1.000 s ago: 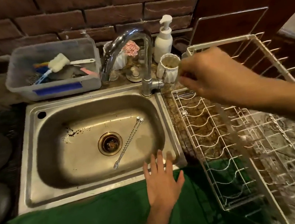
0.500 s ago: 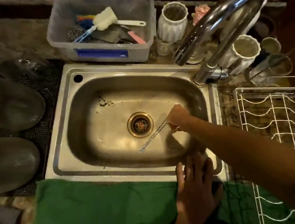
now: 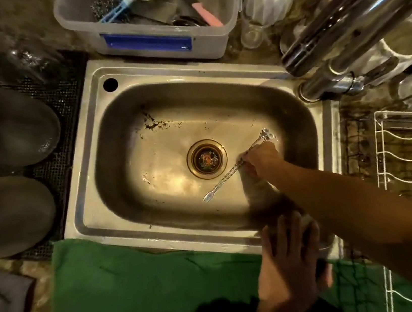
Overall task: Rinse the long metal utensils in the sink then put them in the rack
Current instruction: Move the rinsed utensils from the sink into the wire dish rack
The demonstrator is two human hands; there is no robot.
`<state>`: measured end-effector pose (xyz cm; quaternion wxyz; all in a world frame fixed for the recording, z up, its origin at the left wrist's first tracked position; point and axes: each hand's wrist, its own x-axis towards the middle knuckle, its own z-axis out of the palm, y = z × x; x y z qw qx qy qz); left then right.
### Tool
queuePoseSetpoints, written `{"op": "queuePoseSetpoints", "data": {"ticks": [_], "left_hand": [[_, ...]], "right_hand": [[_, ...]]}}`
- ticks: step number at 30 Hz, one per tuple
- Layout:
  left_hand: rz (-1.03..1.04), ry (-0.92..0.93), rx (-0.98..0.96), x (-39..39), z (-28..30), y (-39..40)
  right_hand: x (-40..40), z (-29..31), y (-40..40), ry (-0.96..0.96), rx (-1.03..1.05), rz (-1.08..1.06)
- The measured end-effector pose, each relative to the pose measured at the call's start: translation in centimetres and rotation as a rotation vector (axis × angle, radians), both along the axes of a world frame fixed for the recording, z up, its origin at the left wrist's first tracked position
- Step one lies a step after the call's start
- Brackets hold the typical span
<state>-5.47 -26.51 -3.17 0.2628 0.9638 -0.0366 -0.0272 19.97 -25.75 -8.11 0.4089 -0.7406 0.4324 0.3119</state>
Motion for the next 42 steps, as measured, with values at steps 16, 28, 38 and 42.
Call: {"op": "queuePoseSetpoints", "data": {"ticks": [16,28,38,42], "left_hand": [[-0.285,0.194,0.120,2.0,4.0,2.4],[-0.318,0.210,0.149,1.7,3.5,2.8],[-0.331,0.161,0.312,1.9,4.5,2.8],[-0.310,0.163,0.327,1.7,4.2,2.6]], "right_hand": [[-1.0,3.9,-0.3,-0.144,-0.108,0.059],[-3.3,21.3,-2.5,-0.223,-0.025,0.289],[-7.3,41.5,-9.5,-0.287,-0.027,0.489],[-10.8,46.7,-15.3,-0.410,-0.246,0.487]]}}
